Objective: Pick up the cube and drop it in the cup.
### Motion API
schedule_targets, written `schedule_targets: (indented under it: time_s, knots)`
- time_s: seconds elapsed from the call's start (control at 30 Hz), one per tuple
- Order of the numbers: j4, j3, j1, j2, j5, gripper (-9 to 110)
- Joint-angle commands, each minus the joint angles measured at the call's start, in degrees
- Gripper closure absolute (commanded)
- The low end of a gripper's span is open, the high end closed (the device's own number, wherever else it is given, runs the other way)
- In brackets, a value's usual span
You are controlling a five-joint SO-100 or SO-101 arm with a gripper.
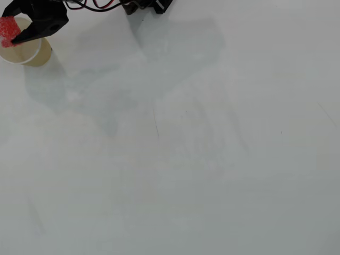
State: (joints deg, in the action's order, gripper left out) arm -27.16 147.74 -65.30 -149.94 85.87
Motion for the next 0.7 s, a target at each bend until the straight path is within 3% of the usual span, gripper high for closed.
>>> schedule_targets:
  time_s: [0.0,0.27,0.67]
  knots:
    - [2.9,-6.42,0.35,-2.2,0.26,77]
    - [2.9,-6.15,0.18,-2.46,0.26,57]
    - [2.99,-4.83,-0.09,-3.69,0.26,52]
